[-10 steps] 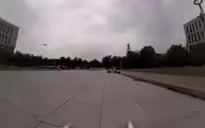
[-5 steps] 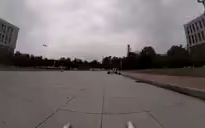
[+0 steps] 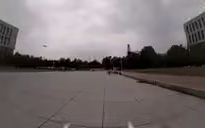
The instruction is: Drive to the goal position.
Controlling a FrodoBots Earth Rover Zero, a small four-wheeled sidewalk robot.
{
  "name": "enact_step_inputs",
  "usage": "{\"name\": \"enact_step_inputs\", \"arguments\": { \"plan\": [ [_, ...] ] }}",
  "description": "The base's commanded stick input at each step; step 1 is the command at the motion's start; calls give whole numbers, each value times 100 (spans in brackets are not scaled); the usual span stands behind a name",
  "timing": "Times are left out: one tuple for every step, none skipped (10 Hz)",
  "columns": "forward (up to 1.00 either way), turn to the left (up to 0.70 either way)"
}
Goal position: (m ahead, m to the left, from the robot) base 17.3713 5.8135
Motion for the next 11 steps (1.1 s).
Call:
{"name": "enact_step_inputs", "arguments": {
  "plan": [
    [70, 0],
    [70, 0],
    [70, 0],
    [70, 0],
    [70, 0],
    [70, 0],
    [70, 0],
    [70, 0],
    [70, 0],
    [70, 0],
    [70, 0]
  ]
}}
